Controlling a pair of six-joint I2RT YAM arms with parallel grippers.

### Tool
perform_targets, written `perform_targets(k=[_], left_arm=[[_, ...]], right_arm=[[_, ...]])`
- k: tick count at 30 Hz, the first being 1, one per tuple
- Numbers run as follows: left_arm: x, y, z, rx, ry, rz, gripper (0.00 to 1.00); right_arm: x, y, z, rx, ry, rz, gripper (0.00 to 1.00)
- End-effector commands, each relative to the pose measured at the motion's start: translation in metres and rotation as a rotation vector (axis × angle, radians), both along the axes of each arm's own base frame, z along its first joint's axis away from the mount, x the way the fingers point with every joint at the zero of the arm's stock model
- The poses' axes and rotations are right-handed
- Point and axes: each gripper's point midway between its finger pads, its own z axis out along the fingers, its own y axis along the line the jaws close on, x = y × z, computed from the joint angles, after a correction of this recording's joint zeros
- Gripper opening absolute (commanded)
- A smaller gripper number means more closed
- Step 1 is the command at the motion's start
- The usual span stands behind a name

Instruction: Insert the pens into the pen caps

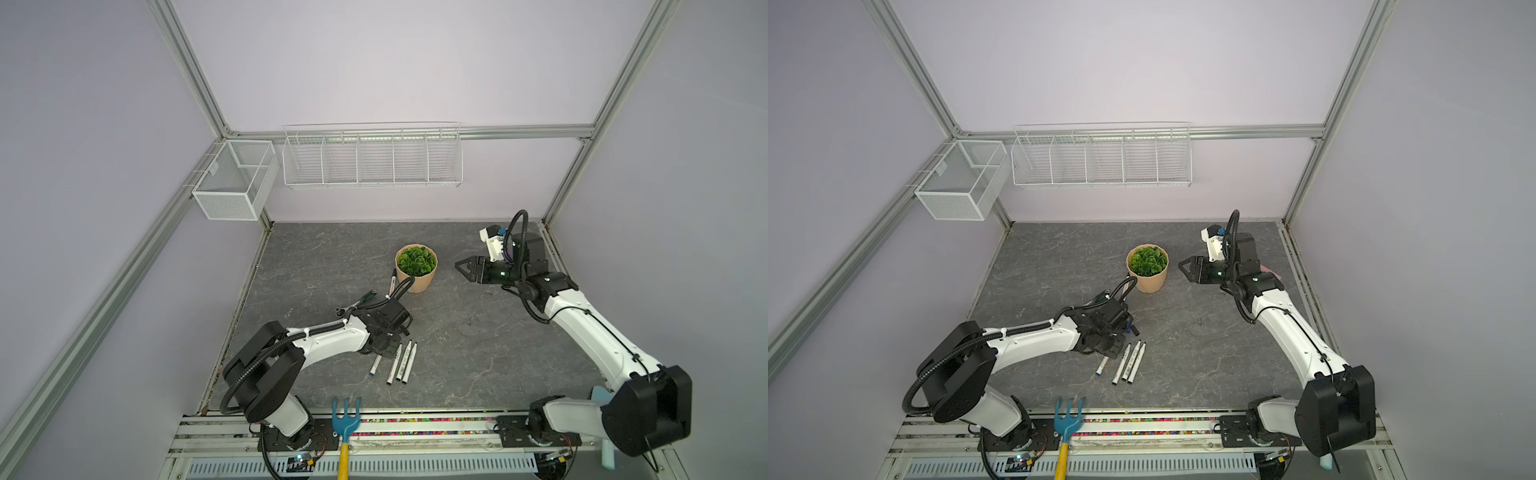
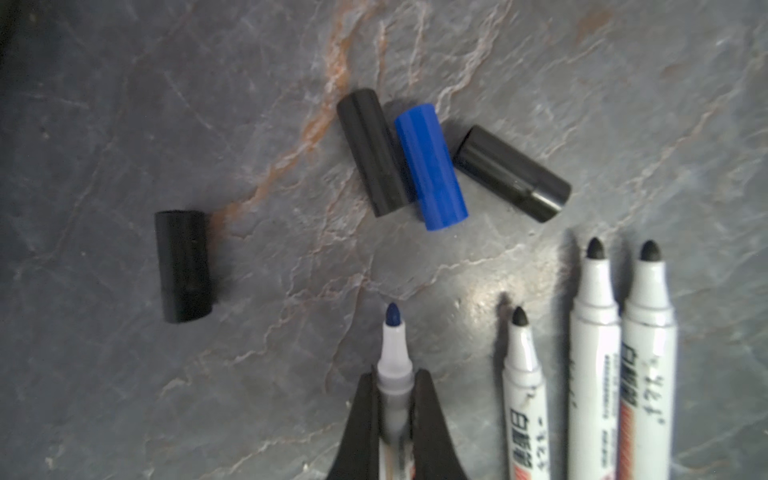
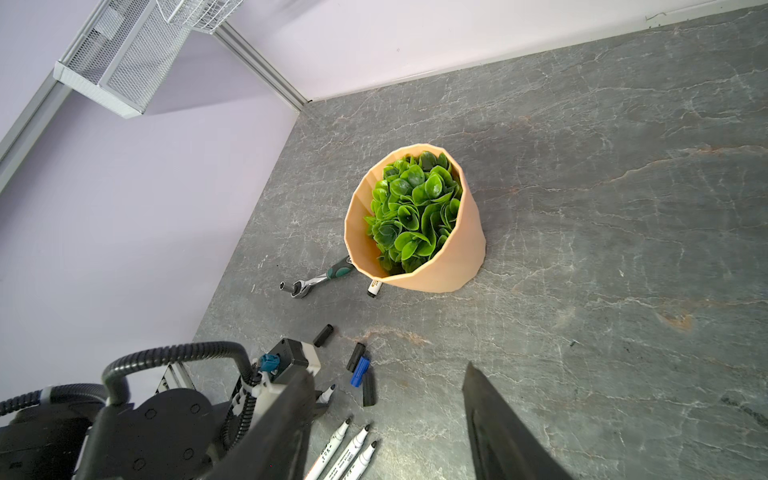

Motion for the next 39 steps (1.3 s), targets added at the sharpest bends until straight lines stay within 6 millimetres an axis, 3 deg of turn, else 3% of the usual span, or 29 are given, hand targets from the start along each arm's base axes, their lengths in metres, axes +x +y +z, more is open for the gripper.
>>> perform_targets(k=[1,5,9,13,18,21,26,39], left_arm=[[0.009,-0.009,0.037,-0.091,-0.04,-0.015,0.0],[0.026,-0.029,0.095,-0.275,-0.16,-0.061,0.0],[0.043,-0.047,0.153,-0.508,-0.299,-0.106,0.0],[0.071,-0.05,0.193,-0.669,-0.443,-0.056,0.0],[0.102,-0.053,0.232,-0.881,-0.492,0.017,0.0],[0.109,-0.063,0.249,-0.937,-0.502,-0.006,0.0],[0.109,-0.076,0.259,-0.998,-0.48,-0.053,0.0],[0.103,-0.082,0.259,-1.062,-0.437,-0.067,0.0]], right_arm=[[0.0,0.007,0.013,0.015,-0.041,0.035,0.6],[-0.004,0.018,0.017,0.044,-0.053,0.085,0.6],[-0.016,0.043,0.024,0.083,-0.068,0.205,0.6],[-0.037,0.071,0.033,0.109,-0.098,0.357,0.59],[-0.06,0.096,0.036,0.134,-0.085,0.514,0.59],[-0.064,0.106,0.027,0.108,-0.055,0.557,0.59],[-0.059,0.12,0.019,0.11,-0.043,0.561,0.58],[-0.038,0.134,0.003,0.114,-0.015,0.544,0.47]])
